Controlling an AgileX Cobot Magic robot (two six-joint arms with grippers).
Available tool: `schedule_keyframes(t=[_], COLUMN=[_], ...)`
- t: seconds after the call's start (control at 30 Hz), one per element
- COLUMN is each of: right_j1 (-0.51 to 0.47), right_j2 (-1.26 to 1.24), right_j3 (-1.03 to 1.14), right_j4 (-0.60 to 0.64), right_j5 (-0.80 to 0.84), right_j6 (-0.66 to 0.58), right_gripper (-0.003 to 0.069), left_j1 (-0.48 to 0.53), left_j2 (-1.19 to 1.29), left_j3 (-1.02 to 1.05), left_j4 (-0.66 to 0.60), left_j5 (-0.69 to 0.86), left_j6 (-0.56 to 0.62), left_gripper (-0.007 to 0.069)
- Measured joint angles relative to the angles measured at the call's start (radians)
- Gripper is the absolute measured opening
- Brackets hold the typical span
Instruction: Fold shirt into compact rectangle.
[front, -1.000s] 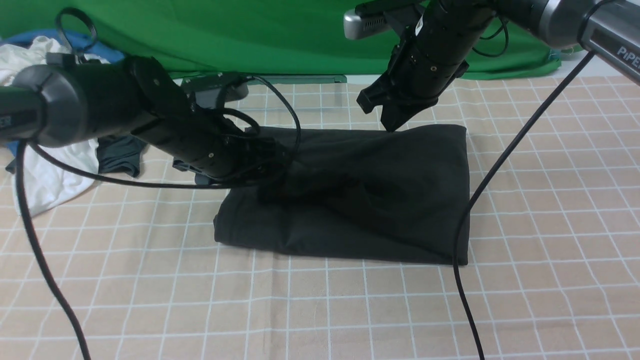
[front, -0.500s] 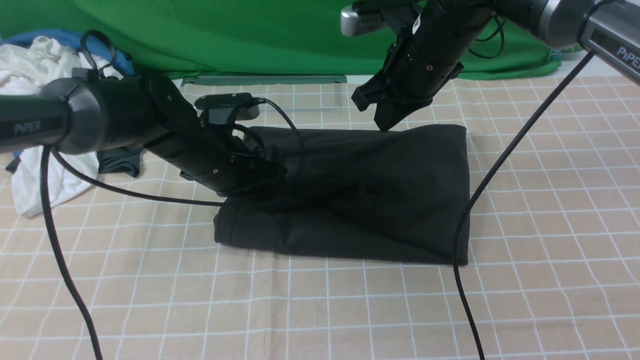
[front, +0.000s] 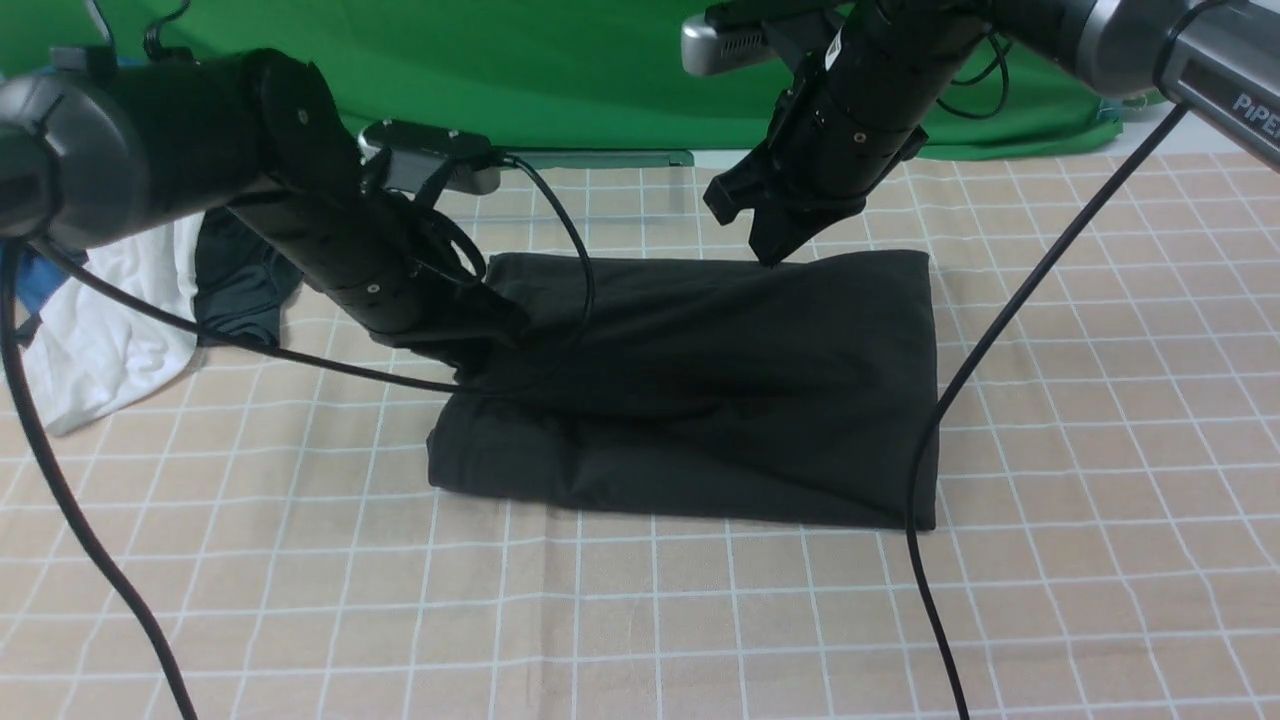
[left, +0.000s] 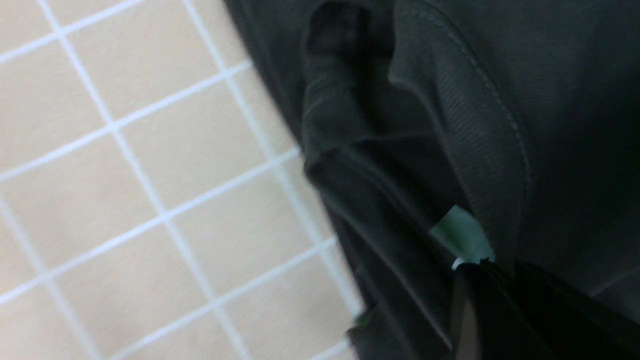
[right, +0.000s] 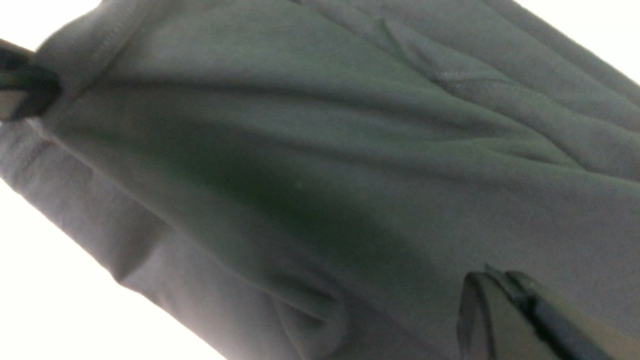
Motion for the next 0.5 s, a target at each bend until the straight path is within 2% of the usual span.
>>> schedule_keyframes(t=[0.13,0.4,0.5], right_j1=[0.001,0.032,0.05], right_j2=[0.0,0.016,0.042], right_j3=[0.0,0.0,0.0], right_j4=[0.001,0.002,0.004], right_j5=[0.033,0.04,0.04], right_j6=[0.0,0.0,-0.001], right_gripper=[0.0038,0.0047,0.0065], left_j1=[0.0,0.0,0.0], left_j2=[0.0,0.0,0.0], left_j3=[0.0,-0.001,-0.004], left_j4=[0.062,0.12,0.205], left_j5=[0.008,-0.078,-0.109], left_j6=[-0.019,-0.02,-0.06], left_gripper=[0.0019,0.0025,0.0081])
